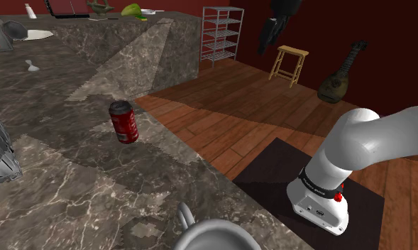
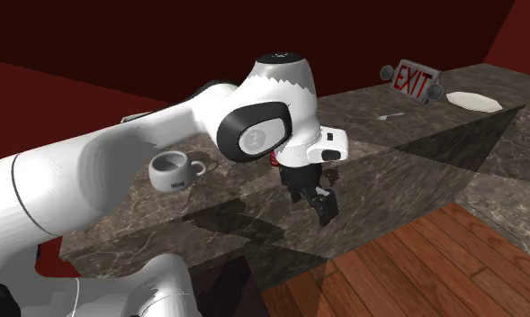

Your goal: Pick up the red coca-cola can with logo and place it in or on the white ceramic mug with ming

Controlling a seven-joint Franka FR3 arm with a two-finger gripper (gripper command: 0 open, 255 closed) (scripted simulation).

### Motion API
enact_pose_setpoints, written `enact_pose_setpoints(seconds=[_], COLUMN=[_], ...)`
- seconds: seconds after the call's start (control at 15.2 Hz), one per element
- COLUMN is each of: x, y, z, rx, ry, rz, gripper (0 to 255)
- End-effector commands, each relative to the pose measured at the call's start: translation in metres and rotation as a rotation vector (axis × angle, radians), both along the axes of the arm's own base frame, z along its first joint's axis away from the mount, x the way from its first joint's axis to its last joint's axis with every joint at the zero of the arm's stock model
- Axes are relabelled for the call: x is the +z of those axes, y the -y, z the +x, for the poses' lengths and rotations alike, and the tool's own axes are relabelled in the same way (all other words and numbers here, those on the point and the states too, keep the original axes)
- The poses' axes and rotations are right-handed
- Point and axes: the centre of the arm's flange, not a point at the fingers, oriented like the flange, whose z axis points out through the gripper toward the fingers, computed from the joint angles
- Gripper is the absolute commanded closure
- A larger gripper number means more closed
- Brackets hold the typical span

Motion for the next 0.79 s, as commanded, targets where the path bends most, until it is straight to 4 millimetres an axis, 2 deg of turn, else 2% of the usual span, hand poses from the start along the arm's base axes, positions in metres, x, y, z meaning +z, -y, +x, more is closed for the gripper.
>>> enact_pose_setpoints(seconds=[0.0,0.73], x=[0.0,-0.034], y=[0.0,-0.127], z=[0.0,0.056], rx=[0.0,-0.007], ry=[0.0,-0.064], rz=[0.0,0.037], gripper=[0,0])
